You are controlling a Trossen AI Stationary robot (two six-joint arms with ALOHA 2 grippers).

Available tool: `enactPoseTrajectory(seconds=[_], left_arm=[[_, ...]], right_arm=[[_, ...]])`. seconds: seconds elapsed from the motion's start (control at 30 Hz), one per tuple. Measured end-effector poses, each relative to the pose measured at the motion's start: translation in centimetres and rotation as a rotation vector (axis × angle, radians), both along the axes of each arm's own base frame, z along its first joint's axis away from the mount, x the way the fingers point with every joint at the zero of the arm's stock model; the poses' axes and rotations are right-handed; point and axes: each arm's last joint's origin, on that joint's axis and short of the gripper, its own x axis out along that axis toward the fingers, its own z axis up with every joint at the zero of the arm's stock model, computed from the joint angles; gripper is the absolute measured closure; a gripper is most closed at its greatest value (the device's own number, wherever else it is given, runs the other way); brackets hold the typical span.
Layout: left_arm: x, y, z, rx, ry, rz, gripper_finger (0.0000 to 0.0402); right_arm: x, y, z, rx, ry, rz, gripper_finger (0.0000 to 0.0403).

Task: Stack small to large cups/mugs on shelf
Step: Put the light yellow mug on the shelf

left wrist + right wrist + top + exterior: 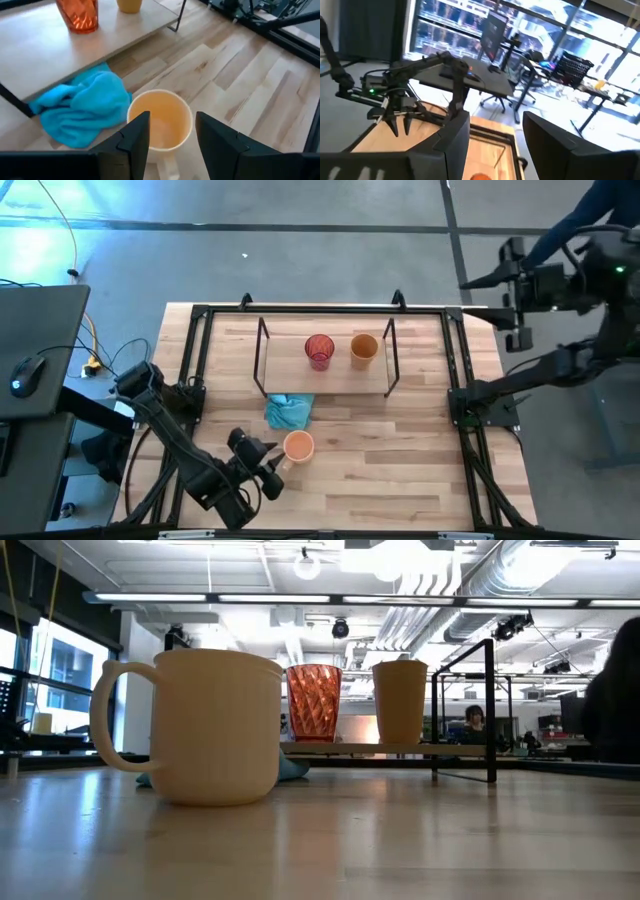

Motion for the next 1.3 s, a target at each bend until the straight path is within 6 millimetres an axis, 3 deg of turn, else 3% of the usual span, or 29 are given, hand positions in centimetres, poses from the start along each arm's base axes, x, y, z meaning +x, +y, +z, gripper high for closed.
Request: enactPoseTrajectory(seconds=[0.37, 1.03, 1.3], left_arm=[[-0.1, 0.0, -3.9, -0.087, -0.03, 0.012, 0.0254], [-0.1, -0.4, -4.8, -0.198, 0.029, -0.025, 0.0254], [1.0, -1.5, -6.6, -0.243, 0.037, -0.054, 0.0254]], right_arm=[[-2.7, 0.4, -2.5, 0.04, 0.005, -0.048, 0.0226], [-3.7, 0.6, -7.3, 0.035, -0.054, -0.053, 0.0226], [-4.0, 0.6, -8.7, 0.061, -0.097, -0.053, 0.0226]])
